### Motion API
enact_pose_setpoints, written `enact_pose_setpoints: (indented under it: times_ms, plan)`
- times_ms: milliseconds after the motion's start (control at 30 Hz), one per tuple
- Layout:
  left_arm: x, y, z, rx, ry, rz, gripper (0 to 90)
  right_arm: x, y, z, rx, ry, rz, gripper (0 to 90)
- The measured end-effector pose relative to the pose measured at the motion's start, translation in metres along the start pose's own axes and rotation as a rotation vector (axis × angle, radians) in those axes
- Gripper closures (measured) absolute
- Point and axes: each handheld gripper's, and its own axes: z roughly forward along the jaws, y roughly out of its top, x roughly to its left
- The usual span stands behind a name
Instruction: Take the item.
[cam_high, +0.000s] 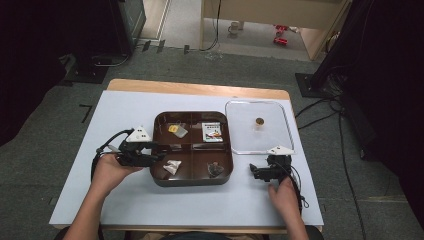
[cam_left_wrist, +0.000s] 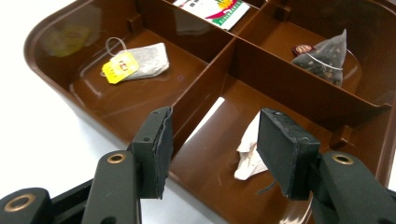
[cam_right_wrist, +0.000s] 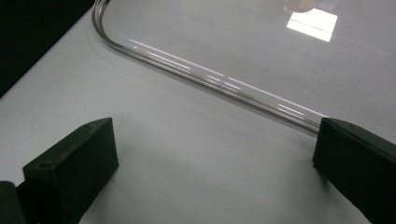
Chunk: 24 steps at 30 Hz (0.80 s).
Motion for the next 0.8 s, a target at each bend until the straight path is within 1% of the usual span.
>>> enact_pose_setpoints:
  times_ms: [67,133,200,333,433,467,500,667,733,800]
  plan:
    - [-0.001,0.0,0.001,0.004,-0.003,0.004,46.0,0.0,0.0,0.0,0.0,0.0,0.0,0.0]
    - [-0.003,0.002,0.006,0.021,-0.015,0.013,46.0,0.0,0.0,0.0,0.0,0.0,0.0,0.0]
    - [-0.004,0.002,0.007,0.023,-0.017,0.015,46.2,0.0,0.0,0.0,0.0,-0.001,0.0,0.0]
    - [-0.007,0.003,0.013,0.039,-0.032,0.025,46.8,0.0,0.0,0.0,0.0,0.0,0.0,0.0]
    - [-0.01,0.003,0.017,0.055,-0.033,0.034,46.5,0.0,0.0,0.0,-0.001,0.0,-0.002,0.0]
    - [-0.011,0.003,0.02,0.073,-0.032,0.039,45.9,0.0,0.0,0.0,-0.001,0.0,-0.002,0.0]
    - [-0.011,0.003,0.02,0.073,-0.032,0.039,45.8,0.0,0.0,0.0,-0.001,0.0,-0.002,0.0]
    - [-0.014,0.004,0.026,0.116,-0.025,0.057,45.9,0.0,0.0,0.0,-0.001,0.0,-0.002,0.0]
    - [-0.015,0.004,0.028,0.128,-0.021,0.051,45.7,0.0,0.0,0.0,-0.001,0.0,-0.002,0.0]
    - [-0.016,0.005,0.03,0.137,-0.026,0.057,46.2,0.0,0.0,0.0,-0.001,0.0,-0.002,0.0]
